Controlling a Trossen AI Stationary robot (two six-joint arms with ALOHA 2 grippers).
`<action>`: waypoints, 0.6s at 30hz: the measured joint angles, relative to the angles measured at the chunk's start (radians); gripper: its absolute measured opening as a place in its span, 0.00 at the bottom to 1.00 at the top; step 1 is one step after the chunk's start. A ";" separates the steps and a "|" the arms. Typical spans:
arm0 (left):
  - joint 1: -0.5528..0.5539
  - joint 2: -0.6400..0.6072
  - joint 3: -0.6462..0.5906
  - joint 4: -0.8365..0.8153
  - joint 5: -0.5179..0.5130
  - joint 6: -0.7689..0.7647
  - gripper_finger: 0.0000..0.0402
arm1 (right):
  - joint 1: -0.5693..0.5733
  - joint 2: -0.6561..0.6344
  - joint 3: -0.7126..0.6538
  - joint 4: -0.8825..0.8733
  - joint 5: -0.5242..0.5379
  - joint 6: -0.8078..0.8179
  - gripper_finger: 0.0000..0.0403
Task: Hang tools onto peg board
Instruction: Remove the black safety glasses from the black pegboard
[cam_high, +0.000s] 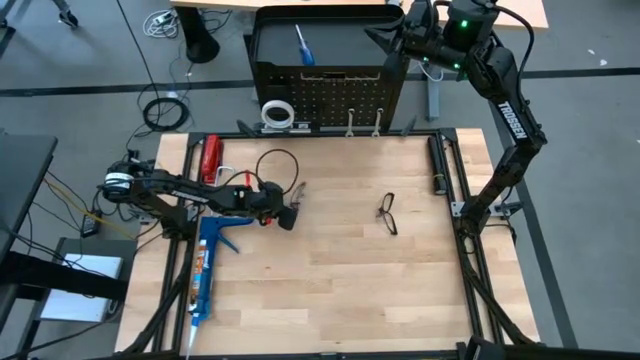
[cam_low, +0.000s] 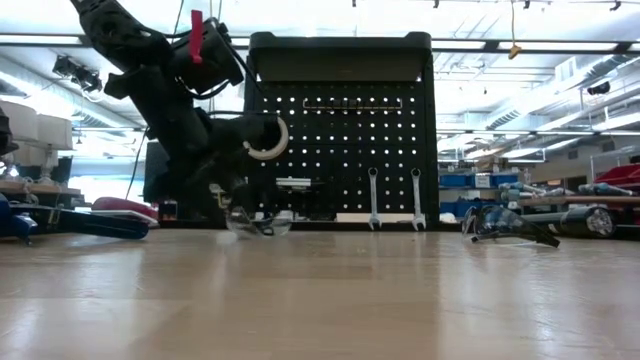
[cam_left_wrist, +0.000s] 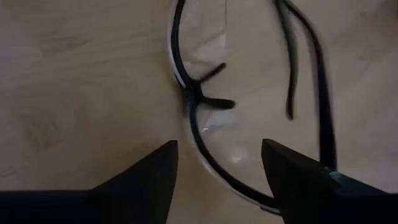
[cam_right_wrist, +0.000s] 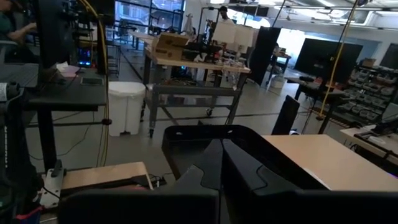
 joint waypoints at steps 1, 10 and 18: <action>0.000 -0.001 0.000 0.009 0.018 0.005 0.59 | 0.000 0.000 0.000 -0.001 0.000 0.000 0.04; -0.003 -0.127 0.008 -0.093 0.090 0.056 0.52 | 0.000 0.000 0.000 -0.013 -0.004 0.001 0.05; -0.010 -0.276 0.114 -0.269 0.056 0.275 0.48 | 0.000 0.001 0.000 -0.032 -0.005 0.002 0.03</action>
